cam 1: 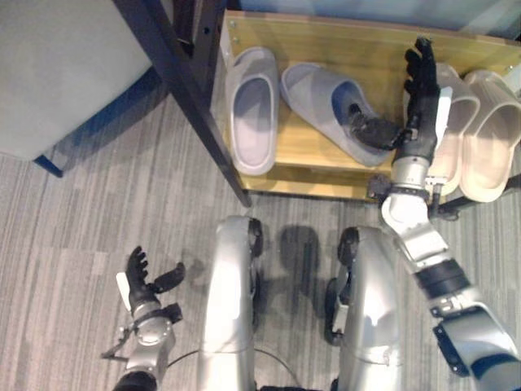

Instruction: Arrange the slippers neatly on the shoe rack.

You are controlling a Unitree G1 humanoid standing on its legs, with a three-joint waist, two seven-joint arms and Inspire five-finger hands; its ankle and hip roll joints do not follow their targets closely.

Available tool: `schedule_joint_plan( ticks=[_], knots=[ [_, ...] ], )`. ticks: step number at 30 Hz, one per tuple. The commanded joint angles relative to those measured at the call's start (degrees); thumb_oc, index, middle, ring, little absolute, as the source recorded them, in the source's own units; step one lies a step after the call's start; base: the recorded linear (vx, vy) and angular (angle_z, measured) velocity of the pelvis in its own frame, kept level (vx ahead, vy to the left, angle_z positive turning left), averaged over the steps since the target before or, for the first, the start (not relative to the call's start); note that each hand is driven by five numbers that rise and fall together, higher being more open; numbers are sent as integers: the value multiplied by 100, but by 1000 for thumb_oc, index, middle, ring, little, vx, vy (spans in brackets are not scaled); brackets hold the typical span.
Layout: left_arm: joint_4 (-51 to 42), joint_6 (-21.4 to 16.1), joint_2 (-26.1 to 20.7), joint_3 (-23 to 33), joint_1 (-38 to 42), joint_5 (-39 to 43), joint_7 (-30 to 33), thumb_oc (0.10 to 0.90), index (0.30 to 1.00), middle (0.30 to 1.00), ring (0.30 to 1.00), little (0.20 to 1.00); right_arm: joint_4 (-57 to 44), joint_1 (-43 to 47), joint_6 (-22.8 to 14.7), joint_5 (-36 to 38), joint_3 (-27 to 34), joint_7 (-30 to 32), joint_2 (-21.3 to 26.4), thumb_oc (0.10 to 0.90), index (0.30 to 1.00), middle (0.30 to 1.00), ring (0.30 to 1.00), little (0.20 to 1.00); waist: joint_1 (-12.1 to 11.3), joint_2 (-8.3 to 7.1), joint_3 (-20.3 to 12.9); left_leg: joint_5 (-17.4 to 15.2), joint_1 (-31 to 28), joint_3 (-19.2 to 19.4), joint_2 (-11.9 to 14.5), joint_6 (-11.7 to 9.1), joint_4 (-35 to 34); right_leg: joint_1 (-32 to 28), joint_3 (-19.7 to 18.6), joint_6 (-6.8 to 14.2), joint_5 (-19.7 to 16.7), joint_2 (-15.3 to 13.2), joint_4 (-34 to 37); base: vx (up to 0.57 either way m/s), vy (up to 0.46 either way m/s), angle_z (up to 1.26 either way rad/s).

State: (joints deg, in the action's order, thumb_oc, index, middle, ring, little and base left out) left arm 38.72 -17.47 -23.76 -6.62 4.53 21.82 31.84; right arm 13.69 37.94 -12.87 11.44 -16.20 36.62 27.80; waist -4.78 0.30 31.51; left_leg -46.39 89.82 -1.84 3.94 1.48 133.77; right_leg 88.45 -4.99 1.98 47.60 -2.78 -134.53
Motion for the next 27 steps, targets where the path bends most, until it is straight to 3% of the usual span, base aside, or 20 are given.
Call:
schedule_joint_plan(
  ticks=[1, 6, 13, 27],
  knots=[
    [-337, -250, -170, -31, -180, -200, 275, 800, 900, 900, 900, 900, -1202, 158, -558, -409, 459, -19, 435, 800, 900, 900, 900, 900, -196, -107, -171, -80, 14, -580, -568, 279, -234, 149, -460, -566, -754, -61, 417, 0, 0, 0],
    [-346, -248, -119, 5, -193, -232, 279, 800, 900, 900, 900, 900, -1406, -255, -558, -566, 584, -123, 414, 800, 900, 900, 900, 900, -149, -116, -171, -98, 14, -598, -564, 281, -169, 150, -444, -549, -734, -65, 382, 7, 0, 0],
    [-385, -250, -120, 36, -199, -245, 216, 800, 900, 900, 900, 900, -1511, -672, -715, -108, 508, -621, 397, 800, 900, 900, 900, 900, -130, -130, -171, -118, 14, -606, -563, 269, -117, 150, -443, -546, -689, -75, 336, 0, 0, 0],
    [-366, -244, -55, 161, -197, -253, 62, 800, 900, 900, 900, 900, -1996, -1084, -780, 87, 381, -1316, 494, 800, 900, 900, 900, 900, -92, -186, -171, -166, 14, -599, -564, 211, -43, 148, -512, -527, -608, -95, 163, 0, 0, 0]
  ],
)
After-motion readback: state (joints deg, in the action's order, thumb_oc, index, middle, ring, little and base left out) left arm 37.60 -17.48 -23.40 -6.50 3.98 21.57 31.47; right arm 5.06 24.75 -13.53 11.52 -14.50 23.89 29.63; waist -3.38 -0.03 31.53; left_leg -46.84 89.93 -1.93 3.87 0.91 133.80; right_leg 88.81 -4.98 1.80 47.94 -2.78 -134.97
